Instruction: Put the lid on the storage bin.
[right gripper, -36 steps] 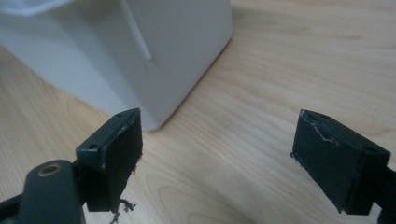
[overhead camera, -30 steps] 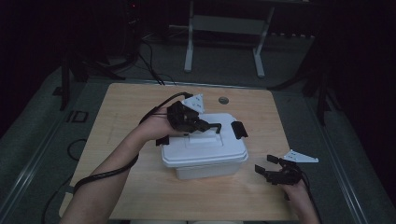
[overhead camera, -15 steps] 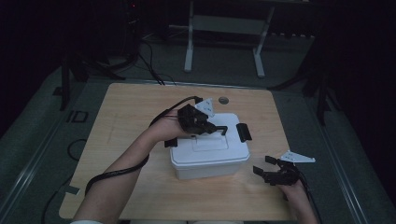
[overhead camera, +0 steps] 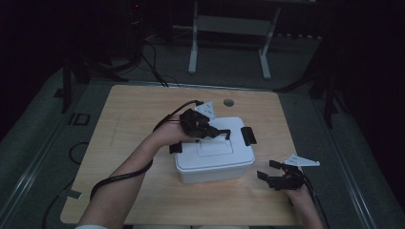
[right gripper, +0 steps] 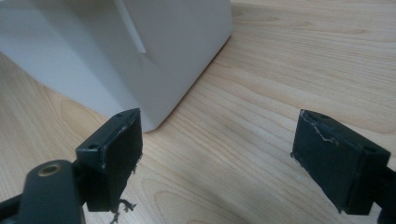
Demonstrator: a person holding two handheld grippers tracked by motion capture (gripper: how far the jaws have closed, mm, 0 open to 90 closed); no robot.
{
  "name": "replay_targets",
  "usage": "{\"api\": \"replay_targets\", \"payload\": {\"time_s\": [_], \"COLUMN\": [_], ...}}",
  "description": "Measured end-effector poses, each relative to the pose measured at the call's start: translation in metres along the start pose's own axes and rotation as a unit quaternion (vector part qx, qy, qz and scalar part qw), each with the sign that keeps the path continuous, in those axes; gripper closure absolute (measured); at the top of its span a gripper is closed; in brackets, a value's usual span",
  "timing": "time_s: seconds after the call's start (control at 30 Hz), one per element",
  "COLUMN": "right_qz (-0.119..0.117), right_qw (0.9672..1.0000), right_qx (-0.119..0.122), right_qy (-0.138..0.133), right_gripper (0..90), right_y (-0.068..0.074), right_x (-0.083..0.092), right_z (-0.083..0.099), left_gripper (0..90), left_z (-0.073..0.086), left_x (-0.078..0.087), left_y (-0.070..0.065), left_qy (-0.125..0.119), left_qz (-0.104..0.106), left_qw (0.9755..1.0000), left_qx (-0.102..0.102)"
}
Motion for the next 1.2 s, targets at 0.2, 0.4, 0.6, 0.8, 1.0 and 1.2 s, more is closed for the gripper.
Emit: {"api": "replay_targets", "payload": {"time_s": [0.2,0.4,0.6,0.8,1.0,1.2], "right_qz": [0.001,-0.003,-0.004,-0.003,-0.002,-0.001], "right_qw": [1.0000,1.0000,1.0000,1.0000,0.9999,0.9999], "right_qx": [-0.002,-0.001,-0.003,-0.003,-0.003,-0.003], "right_qy": [0.003,0.004,0.008,0.007,0.010,0.014], "right_gripper": [15.7,15.7,15.6,15.7,15.7,15.6], "right_y": [0.001,0.001,0.001,0.001,0.001,0.001], "right_x": [-0.001,-0.001,-0.001,-0.001,-0.001,-0.002], "right_z": [0.001,0.002,0.003,0.004,0.005,0.006], "left_gripper": [81.4,59.0,28.7,14.1,14.1,14.0], "left_z": [0.002,0.000,0.000,0.005,0.013,0.030], "left_x": [-0.001,0.003,0.016,0.033,0.055,0.078], "left_y": [0.007,0.013,0.020,0.020,0.020,0.021], "left_qy": [-0.005,-0.014,-0.032,-0.063,-0.096,-0.102], "left_qz": [-0.003,-0.034,-0.058,-0.076,-0.100,-0.121], "left_qw": [0.9999,0.9993,0.9966,0.9935,0.9884,0.9851], "left_qx": [0.016,0.011,0.050,0.056,0.062,0.069]}}
Point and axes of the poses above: each handheld gripper's, and its own axes: x roughly backward along the jaws, z roughly out of its underside, y roughly to its left, the point moved 9 cm from there along -x, roughly forward along the jaws, and after that the axes turned 12 degrees about -y, right-handed, at the moved point
